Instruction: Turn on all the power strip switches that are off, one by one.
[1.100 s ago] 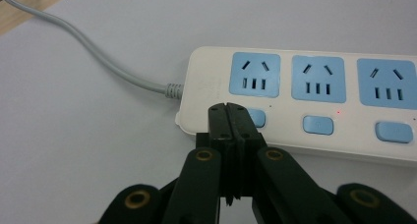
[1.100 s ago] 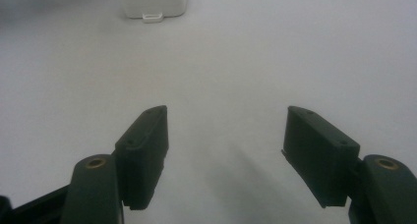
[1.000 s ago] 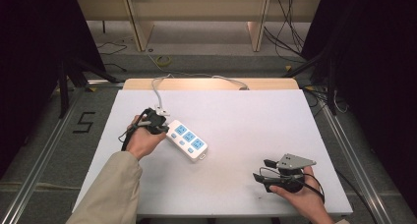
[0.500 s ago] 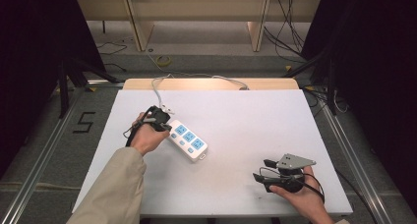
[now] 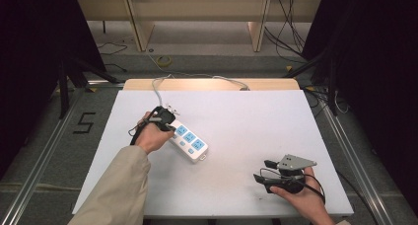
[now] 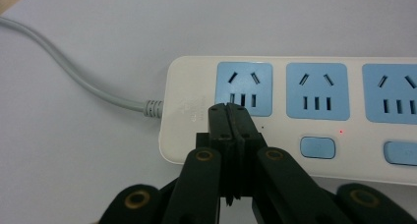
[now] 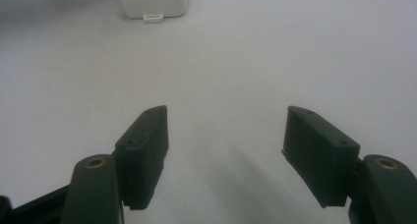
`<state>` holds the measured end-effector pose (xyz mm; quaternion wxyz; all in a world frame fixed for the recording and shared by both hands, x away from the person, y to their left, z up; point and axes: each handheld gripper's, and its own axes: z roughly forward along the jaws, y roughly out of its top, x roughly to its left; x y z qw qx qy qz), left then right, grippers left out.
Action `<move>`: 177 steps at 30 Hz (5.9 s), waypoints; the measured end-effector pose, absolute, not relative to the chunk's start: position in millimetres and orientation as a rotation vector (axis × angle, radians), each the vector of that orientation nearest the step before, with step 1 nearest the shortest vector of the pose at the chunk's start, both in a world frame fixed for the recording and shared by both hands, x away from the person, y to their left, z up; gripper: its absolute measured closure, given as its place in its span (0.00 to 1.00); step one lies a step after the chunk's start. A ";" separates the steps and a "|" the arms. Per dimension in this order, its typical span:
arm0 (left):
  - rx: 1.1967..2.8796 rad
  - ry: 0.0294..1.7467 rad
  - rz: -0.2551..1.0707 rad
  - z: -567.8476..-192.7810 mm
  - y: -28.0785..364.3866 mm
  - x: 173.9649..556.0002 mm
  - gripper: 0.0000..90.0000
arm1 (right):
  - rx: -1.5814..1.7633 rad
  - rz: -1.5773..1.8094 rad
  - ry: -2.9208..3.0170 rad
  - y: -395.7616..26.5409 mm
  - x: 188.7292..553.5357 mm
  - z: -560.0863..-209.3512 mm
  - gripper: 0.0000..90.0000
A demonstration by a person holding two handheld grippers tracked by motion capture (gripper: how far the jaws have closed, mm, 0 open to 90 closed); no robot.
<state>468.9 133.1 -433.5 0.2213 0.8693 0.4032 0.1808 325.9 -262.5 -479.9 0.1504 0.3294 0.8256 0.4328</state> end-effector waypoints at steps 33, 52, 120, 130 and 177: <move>2.508 1.099 0.466 -439.5 122.3 474.6 1.00 | 0.944 1.242 2.375 -262.2 325.7 -480.0 0.38; 2.561 1.086 0.500 -442.6 120.2 475.1 1.00 | 0.943 1.249 2.375 -260.3 325.7 -480.5 0.38; 2.513 1.026 0.404 -426.5 102.5 456.0 1.00 | 0.948 1.250 2.377 -260.6 326.0 -480.2 0.38; 2.547 1.004 0.386 -425.6 96.1 451.5 1.00 | 0.948 1.250 2.376 -260.6 325.9 -480.0 0.38; 2.618 0.926 0.309 -429.3 73.6 438.3 1.00 | 0.948 1.252 2.377 -260.5 326.0 -479.8 0.38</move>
